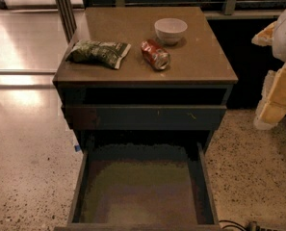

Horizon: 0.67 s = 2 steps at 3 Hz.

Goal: Place coke can into middle drawer

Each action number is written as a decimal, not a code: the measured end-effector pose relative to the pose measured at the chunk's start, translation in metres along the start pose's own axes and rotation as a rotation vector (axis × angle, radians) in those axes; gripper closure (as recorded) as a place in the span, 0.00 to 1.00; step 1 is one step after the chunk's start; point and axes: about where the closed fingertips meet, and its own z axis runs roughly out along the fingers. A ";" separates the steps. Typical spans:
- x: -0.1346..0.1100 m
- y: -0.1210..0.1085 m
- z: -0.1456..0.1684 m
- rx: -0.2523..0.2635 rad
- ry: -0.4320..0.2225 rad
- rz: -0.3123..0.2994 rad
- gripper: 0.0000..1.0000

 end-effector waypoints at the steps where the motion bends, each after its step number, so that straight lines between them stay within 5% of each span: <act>1: -0.001 -0.001 0.000 0.004 -0.002 -0.002 0.00; 2: -0.011 -0.027 0.014 0.008 -0.019 -0.038 0.00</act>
Offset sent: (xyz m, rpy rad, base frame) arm 0.0958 0.0131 -0.0195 0.0124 -0.0327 0.1216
